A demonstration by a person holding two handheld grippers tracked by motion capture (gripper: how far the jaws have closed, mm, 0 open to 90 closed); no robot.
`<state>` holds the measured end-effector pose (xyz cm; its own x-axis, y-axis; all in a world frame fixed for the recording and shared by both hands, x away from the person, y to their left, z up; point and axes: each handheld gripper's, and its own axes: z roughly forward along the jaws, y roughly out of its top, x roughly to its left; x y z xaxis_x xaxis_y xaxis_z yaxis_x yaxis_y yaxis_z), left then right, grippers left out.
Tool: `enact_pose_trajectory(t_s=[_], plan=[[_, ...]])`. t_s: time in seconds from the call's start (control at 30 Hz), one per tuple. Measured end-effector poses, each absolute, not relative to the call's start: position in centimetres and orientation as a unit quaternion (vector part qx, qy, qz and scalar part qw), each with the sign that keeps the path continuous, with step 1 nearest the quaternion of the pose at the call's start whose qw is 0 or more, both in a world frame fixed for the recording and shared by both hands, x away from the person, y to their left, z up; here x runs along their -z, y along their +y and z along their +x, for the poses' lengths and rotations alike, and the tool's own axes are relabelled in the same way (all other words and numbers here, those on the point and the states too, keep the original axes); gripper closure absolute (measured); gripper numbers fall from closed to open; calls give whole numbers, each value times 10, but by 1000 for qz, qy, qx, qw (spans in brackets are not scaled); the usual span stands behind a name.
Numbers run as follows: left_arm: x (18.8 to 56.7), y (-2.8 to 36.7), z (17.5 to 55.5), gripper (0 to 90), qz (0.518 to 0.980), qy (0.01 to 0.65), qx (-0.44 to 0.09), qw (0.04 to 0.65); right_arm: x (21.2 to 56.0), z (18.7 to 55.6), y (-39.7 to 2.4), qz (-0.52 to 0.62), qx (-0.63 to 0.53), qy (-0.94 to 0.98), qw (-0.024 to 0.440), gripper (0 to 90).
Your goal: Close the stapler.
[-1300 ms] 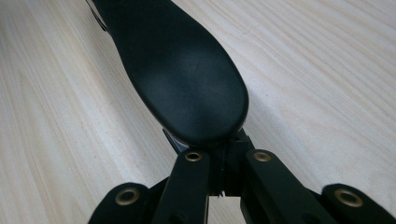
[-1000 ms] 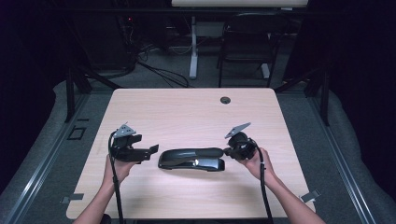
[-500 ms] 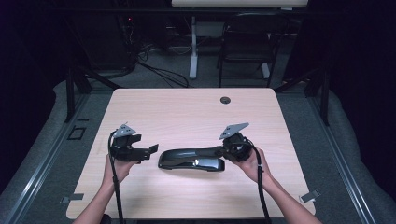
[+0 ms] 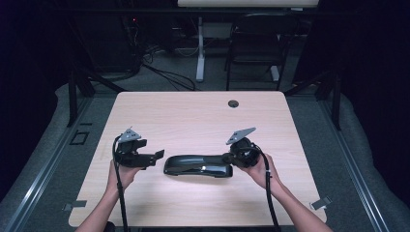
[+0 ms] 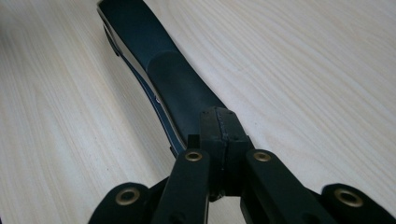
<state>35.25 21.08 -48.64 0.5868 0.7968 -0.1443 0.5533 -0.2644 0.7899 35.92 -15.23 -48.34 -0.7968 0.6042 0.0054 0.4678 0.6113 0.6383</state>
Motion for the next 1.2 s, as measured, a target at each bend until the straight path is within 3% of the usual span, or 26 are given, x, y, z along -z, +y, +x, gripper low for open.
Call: enact_pose_trajectory(t_s=[0.87,1.2], plan=[[487,209,352,148,785,429,-142,424,496,367,-157,318,-313,892,70,900],[487,210,353,148,785,428,-142,425,491,364,-154,308,-310,896,85,900]])
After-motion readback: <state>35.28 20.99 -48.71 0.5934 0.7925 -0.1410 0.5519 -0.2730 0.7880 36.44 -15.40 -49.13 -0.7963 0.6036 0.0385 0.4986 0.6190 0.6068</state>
